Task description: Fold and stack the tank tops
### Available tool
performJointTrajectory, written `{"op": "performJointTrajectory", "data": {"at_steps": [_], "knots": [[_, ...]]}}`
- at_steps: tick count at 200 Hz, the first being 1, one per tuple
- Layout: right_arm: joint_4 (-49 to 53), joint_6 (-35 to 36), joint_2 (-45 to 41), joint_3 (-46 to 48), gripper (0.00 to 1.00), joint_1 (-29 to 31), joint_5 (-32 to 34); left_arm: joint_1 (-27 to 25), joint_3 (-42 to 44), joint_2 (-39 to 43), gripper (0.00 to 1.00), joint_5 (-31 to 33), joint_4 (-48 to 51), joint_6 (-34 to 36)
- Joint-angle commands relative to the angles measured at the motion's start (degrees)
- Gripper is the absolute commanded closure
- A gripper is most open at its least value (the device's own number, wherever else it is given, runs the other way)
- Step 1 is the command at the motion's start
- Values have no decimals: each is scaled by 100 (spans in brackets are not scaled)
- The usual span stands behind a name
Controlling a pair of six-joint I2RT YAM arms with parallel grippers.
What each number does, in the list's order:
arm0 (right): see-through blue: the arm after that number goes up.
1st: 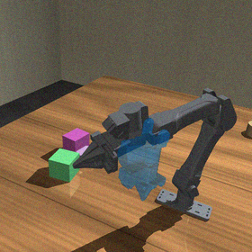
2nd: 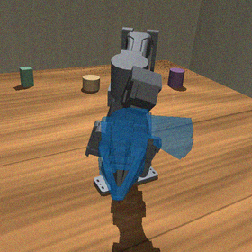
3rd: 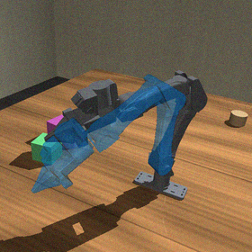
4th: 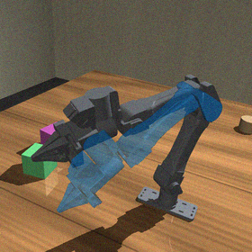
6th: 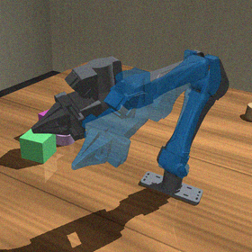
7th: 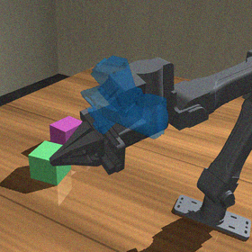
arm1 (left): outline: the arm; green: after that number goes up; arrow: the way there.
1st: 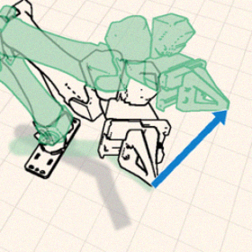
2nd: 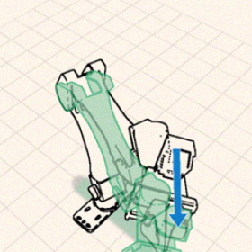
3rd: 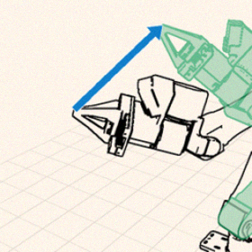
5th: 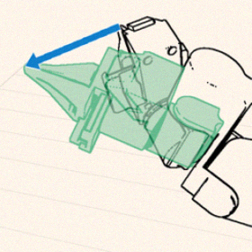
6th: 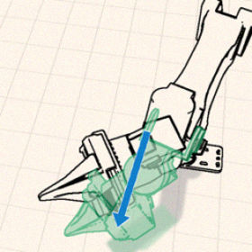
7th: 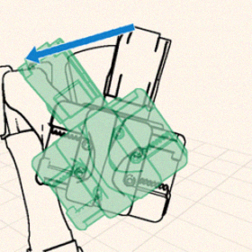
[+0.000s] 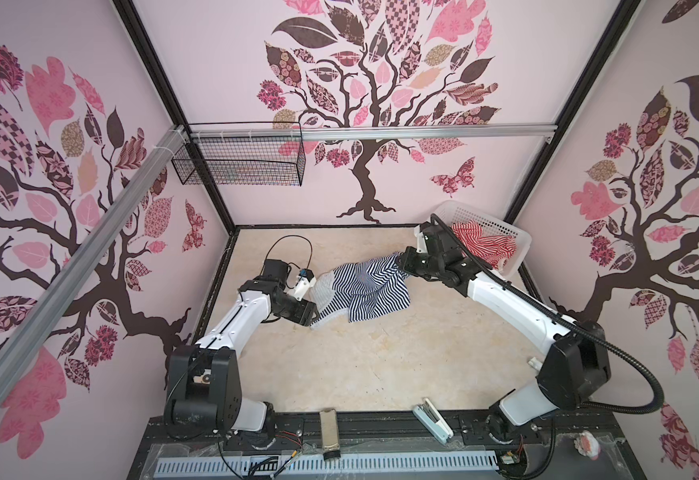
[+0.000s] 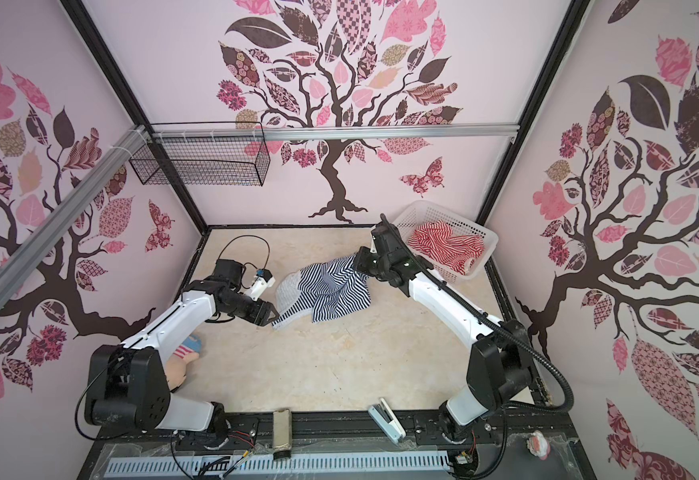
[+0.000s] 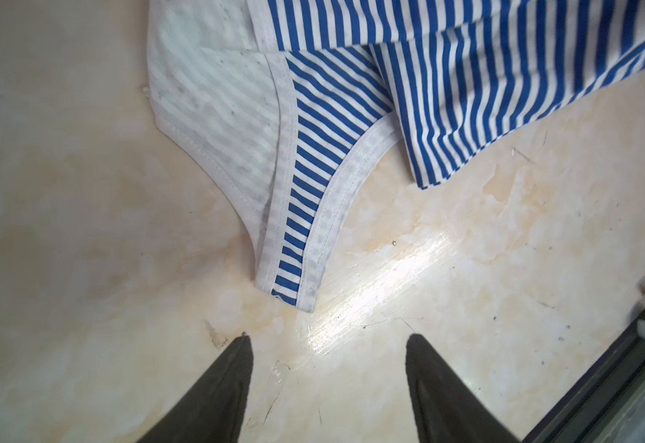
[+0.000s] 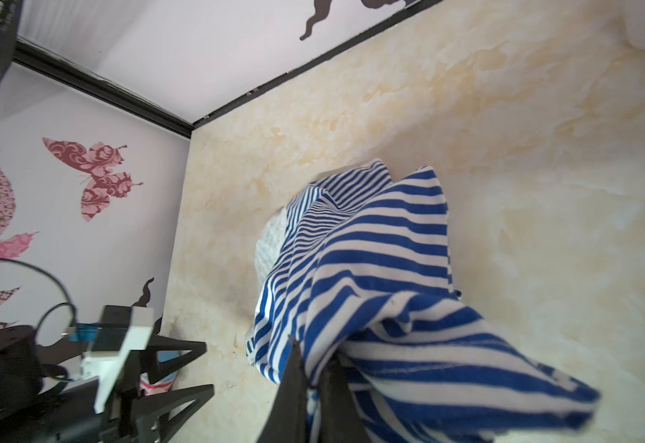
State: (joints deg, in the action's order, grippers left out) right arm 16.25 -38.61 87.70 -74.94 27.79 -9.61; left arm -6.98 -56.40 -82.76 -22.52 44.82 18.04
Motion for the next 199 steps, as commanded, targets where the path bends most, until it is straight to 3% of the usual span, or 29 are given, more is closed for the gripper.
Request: {"op": "performJointTrajectory", "data": {"at_steps": [1, 21, 40, 66, 109, 124, 139, 153, 160, 183, 199], "knots": [[-118, -151, -397, -122, 100, 60, -85, -21, -108, 347, 35, -451, 273, 273], [397, 3, -362, -489, 100, 338, 343, -56, -82, 913, 33, -733, 84, 220], [1054, 387, -255, -1040, 100, 783, 1405, -62, -130, 1118, 29, -452, -135, 74], [1504, 742, -165, -1678, 100, 825, 2103, -55, -294, 892, 28, -21, -175, -45], [2069, 2273, 498, -3750, 100, 797, 3378, -58, -188, 888, 28, 81, -351, -283], [2531, 2870, 1031, -4959, 100, 740, 3719, -58, -167, 911, 28, 92, -347, -300], [3222, 3316, 1678, -6594, 100, 739, 3676, -58, -163, 950, 28, 166, -299, -280], [3704, 3741, 2246, -8022, 100, 788, 3157, -43, -133, 981, 28, 233, -277, -259], [3733, 3939, 2417, -8281, 100, 872, 3002, -29, -113, 990, 28, 246, -285, -261], [3447, 4024, 2369, -7460, 100, 1043, 1887, 2, -8, 973, 27, 345, -364, -289], [3227, 4004, 2373, -6422, 100, 1281, 1617, 59, 61, 964, 27, 441, -399, -307]]}}
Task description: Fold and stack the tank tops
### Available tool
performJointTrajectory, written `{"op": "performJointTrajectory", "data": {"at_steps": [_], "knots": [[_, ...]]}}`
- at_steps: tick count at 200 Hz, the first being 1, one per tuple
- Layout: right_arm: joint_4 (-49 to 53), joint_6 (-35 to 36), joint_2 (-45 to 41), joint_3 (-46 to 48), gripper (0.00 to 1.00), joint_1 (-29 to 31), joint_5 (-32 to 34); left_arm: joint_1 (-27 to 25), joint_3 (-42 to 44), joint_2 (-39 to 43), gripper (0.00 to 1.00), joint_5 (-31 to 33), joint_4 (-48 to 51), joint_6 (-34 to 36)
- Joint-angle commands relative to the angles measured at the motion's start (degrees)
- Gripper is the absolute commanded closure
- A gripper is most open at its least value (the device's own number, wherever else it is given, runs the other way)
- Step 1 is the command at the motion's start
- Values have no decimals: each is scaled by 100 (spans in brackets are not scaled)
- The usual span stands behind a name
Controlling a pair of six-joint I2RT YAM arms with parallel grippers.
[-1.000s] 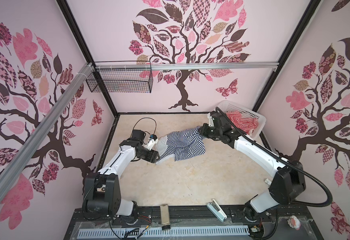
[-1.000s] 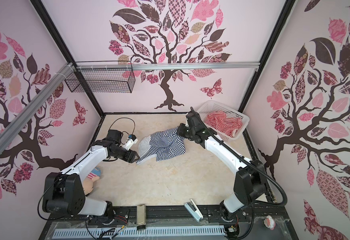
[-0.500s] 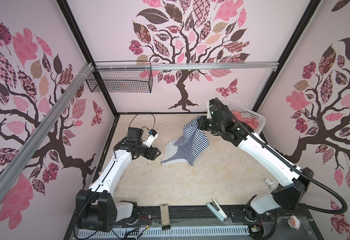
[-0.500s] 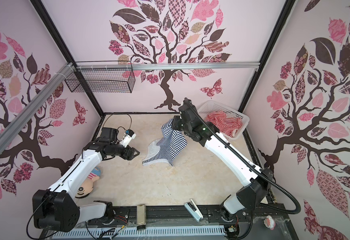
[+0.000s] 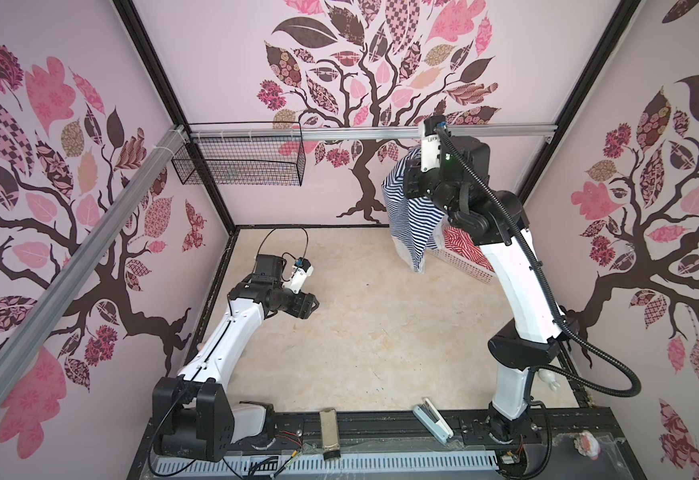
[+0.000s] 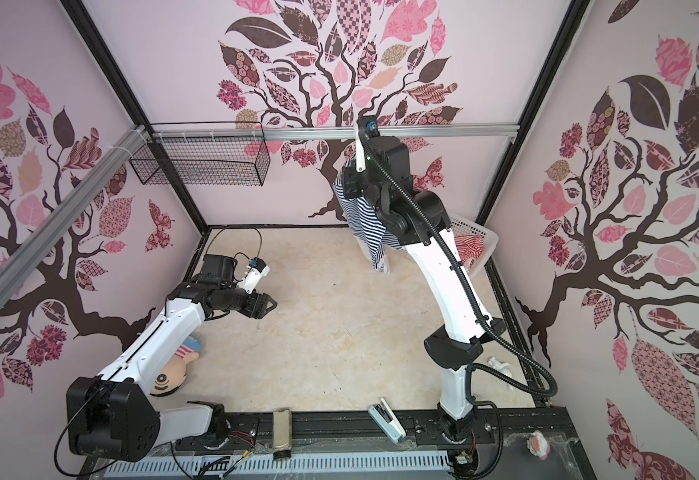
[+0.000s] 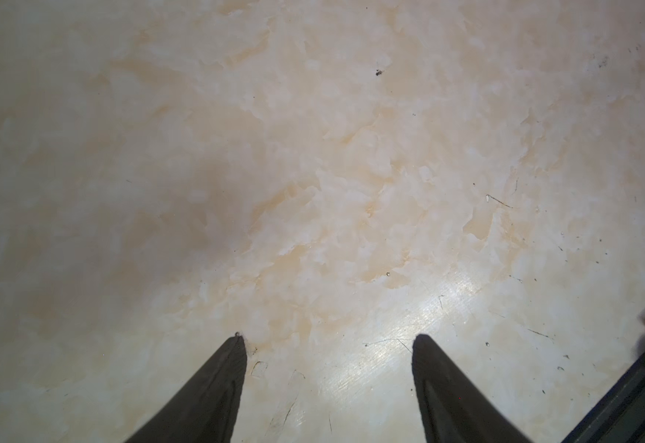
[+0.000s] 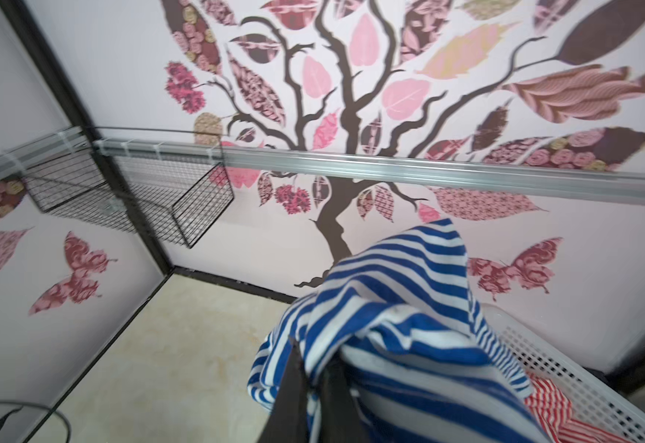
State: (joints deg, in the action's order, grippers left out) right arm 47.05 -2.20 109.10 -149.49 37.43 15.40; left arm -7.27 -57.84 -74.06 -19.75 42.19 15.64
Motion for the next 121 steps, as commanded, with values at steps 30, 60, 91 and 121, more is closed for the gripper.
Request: {"op": "performJointTrajectory", "data": {"at_steps": [30, 60, 91, 121], "knots": [[-238, 388, 673, 2575, 100, 1046, -1232, 373, 304, 60, 27, 138, -180, -63], [-389, 241, 1283, 3523, 100, 1710, -1350, 792, 233, 19, 26, 34, -67, -28], [-1028, -248, 998, 4679, 44, 1882, -1576, 834, 321, 102, 24, -62, 30, 161], [-1605, -640, -91, 5638, 0, 2036, -1811, 832, 247, 11, 22, -101, 87, 125]]}}
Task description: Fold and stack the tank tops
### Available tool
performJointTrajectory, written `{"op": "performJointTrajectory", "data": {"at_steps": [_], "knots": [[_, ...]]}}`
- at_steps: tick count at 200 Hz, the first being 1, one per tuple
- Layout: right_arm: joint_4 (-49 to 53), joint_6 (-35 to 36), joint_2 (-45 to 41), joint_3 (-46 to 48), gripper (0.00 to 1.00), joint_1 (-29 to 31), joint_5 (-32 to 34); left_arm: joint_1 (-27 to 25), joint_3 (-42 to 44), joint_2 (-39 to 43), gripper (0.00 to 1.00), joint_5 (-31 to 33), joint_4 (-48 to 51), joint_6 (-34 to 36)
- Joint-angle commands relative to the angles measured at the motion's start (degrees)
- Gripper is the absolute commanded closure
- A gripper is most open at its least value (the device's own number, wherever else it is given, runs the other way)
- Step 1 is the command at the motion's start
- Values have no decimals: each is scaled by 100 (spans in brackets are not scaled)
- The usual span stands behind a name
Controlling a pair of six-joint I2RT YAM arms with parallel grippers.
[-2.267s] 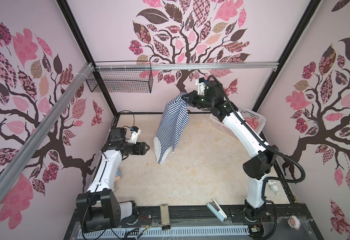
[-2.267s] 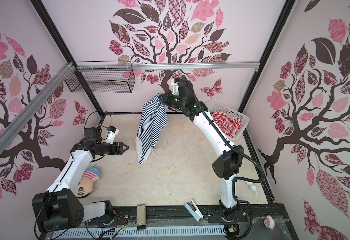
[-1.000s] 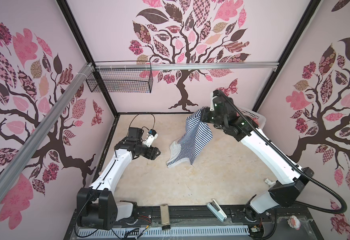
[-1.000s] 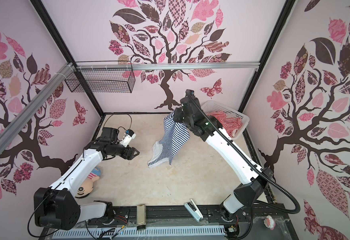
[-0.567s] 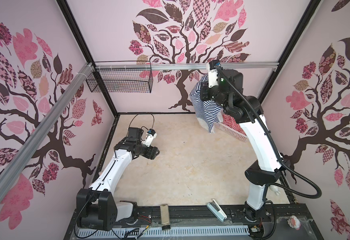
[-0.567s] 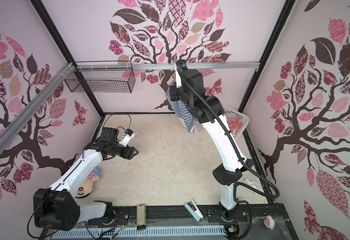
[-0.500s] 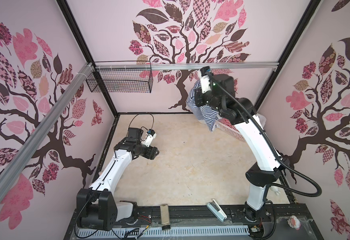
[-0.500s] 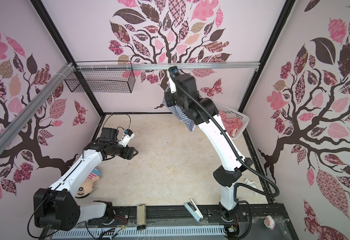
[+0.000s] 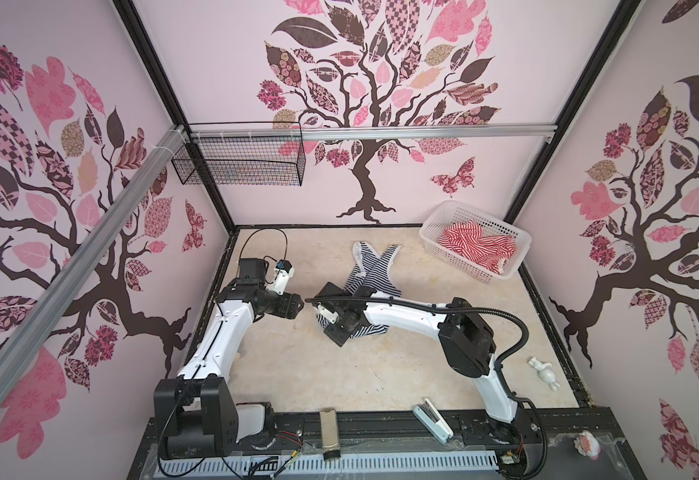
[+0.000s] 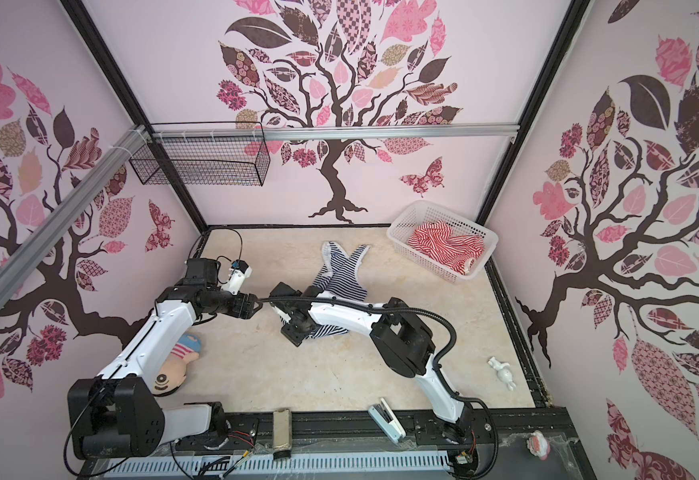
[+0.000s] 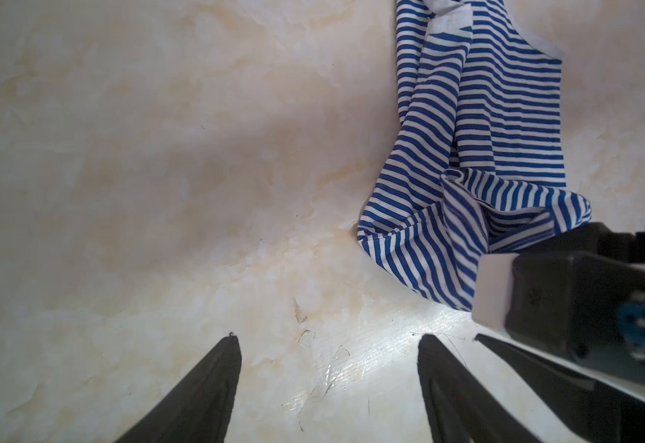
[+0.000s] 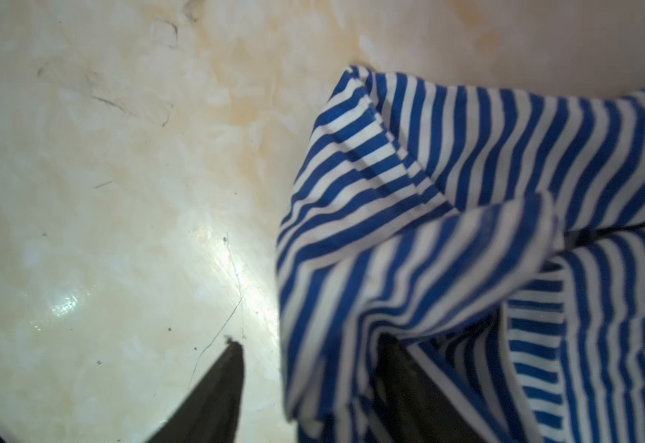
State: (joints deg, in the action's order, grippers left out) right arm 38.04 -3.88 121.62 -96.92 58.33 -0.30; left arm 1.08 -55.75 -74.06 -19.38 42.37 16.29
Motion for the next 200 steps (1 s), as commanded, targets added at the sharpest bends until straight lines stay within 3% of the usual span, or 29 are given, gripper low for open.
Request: {"op": "performJointTrajectory", "data": {"at_steps": [1, 30, 56, 91, 134, 200], "knots": [[-734, -486, -1401, 418, 0, -52, -260, 2, 33, 13, 22, -142, 70, 54], [-1418, -1009, -2450, 1358, 0, -127, -196, -153, -157, -126, 20, -385, 146, -36], [-1528, -1852, -2878, 1903, 2, -656, -126, -972, -279, -402, 21, 30, 298, 102], [-2190, -2564, -3054, 2923, 21, -1379, -596, -1751, -389, -893, 21, 195, 16, 1], [-2858, -3028, -2540, 3422, 37, -1717, -994, -1910, -861, -1673, 22, 64, -299, -141], [-2887, -3163, -1655, 3124, 45, -1762, -1010, -2042, -1715, -2727, 25, -60, -153, -70]]}}
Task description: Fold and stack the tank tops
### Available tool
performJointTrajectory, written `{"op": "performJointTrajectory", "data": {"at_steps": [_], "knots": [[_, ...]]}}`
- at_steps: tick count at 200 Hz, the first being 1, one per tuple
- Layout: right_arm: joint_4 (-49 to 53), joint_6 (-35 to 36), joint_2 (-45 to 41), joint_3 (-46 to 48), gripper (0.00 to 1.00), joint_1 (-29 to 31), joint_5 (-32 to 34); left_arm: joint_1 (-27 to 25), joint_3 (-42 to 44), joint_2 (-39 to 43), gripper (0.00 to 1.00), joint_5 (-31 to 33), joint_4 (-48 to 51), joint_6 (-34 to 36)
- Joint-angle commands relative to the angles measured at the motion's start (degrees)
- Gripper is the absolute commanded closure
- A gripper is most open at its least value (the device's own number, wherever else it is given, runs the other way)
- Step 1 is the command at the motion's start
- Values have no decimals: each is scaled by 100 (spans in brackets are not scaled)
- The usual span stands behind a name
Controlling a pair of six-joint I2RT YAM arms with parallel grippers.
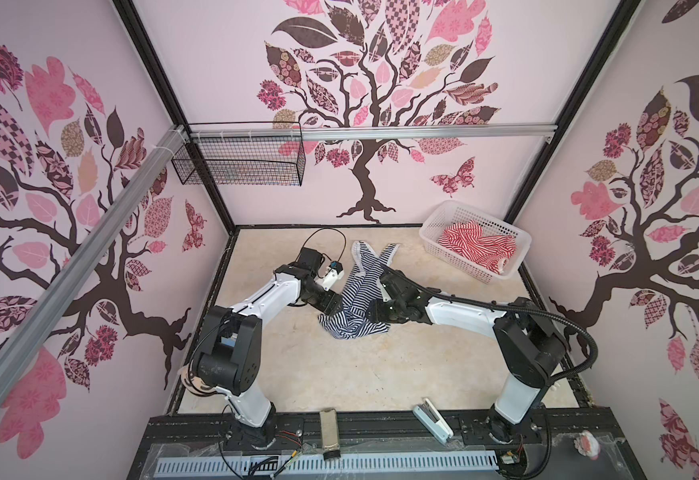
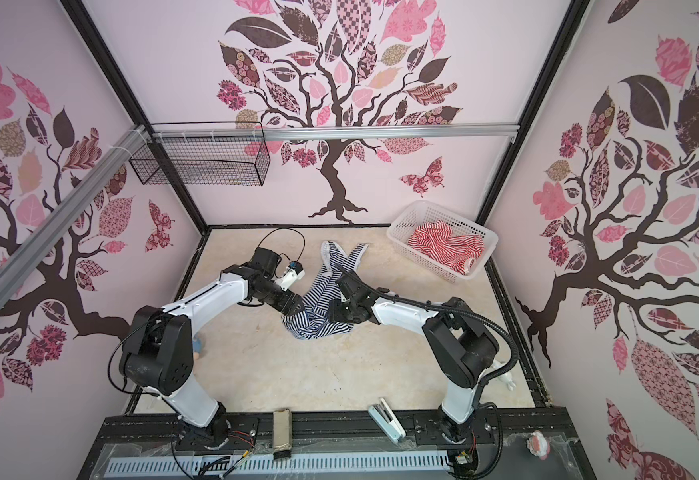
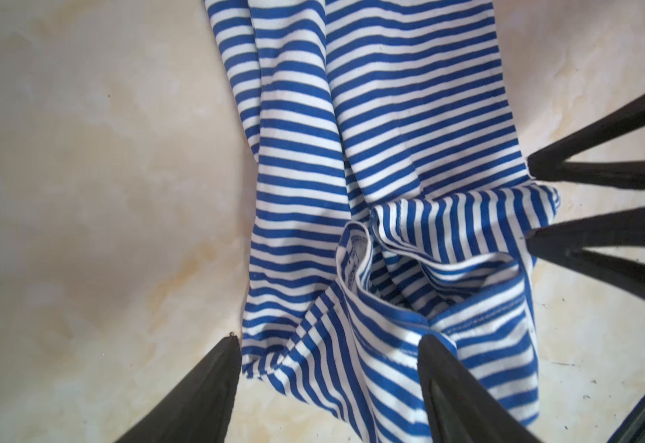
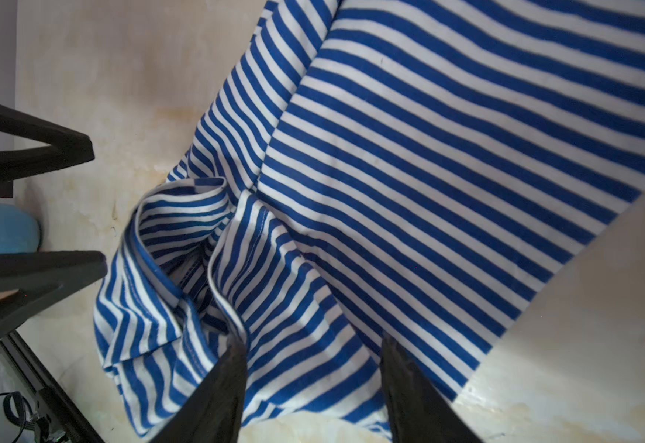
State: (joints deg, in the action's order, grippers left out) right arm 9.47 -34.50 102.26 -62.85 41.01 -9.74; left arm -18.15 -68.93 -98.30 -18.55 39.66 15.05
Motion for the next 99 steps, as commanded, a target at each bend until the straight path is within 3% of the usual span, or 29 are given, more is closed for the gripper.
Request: {"op": "performJointTrajectory", "data": {"at_steps": [1, 31, 57, 61, 68, 86, 99], "knots": [[-27, -96, 297, -291, 45, -32, -69, -127, -413, -321, 25, -142, 124, 66], [180, -29, 607, -516, 57, -30, -296, -545, -703, -850, 26, 470, 488, 238], [59, 10, 482, -368, 88, -26, -361, -698, -505, -859, 31, 860, 263, 297], [48, 33, 412, -333, 93, -23, -354, -698, -485, -839, 34, 890, 256, 290], [11, 74, 275, -231, 100, -23, -335, -698, -437, -791, 54, 970, 227, 300], [-23, 219, -211, 40, 100, -15, -287, -690, -336, -618, 100, 1212, 216, 263], [30, 305, -584, 247, 100, -14, -218, -673, -185, -339, 100, 1303, 190, 220]]}}
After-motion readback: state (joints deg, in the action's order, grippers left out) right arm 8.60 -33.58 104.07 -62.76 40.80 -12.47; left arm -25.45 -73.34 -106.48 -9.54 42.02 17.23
